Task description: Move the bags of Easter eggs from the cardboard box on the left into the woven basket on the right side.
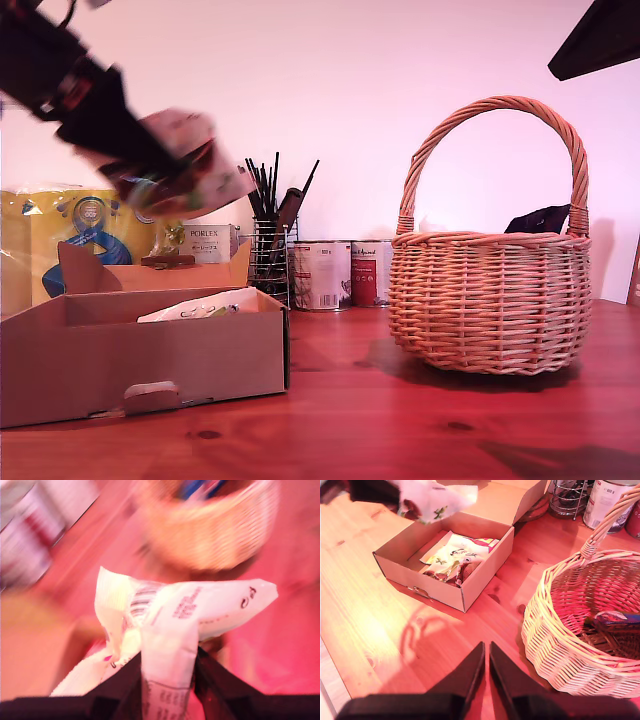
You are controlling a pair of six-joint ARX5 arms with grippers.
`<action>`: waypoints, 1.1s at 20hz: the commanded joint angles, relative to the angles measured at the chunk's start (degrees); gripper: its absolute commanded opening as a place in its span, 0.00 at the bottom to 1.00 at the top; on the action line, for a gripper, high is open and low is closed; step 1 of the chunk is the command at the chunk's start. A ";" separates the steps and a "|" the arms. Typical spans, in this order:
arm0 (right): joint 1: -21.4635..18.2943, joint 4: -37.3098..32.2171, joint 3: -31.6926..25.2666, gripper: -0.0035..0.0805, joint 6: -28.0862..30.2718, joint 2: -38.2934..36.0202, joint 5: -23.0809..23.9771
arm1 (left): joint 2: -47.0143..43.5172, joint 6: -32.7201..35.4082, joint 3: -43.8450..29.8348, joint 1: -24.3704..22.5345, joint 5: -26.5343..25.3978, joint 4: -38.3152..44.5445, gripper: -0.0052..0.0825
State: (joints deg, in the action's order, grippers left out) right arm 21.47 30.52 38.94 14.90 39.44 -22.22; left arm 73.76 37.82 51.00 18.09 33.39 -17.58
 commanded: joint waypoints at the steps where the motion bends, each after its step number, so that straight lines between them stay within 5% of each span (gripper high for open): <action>1: 0.26 -0.24 0.42 0.03 -0.04 -0.31 -0.39 | -0.33 -0.37 0.04 2.21 1.64 0.61 0.22; 8: 0.22 3.26 0.42 0.03 -1.57 -1.62 -0.35 | 0.96 -6.49 0.04 15.19 1.86 16.92 0.22; 13: 0.22 6.67 0.42 0.03 -2.67 -5.46 -0.13 | 8.50 -9.40 0.15 23.12 -5.09 34.53 0.22; 22: 0.20 12.39 0.42 0.03 -3.13 -12.74 0.79 | 27.98 -10.86 13.90 27.58 -13.20 46.31 0.22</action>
State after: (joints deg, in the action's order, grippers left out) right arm 21.47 42.89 38.98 11.90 27.29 -21.58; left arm 100.66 27.22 64.23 45.50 20.45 27.62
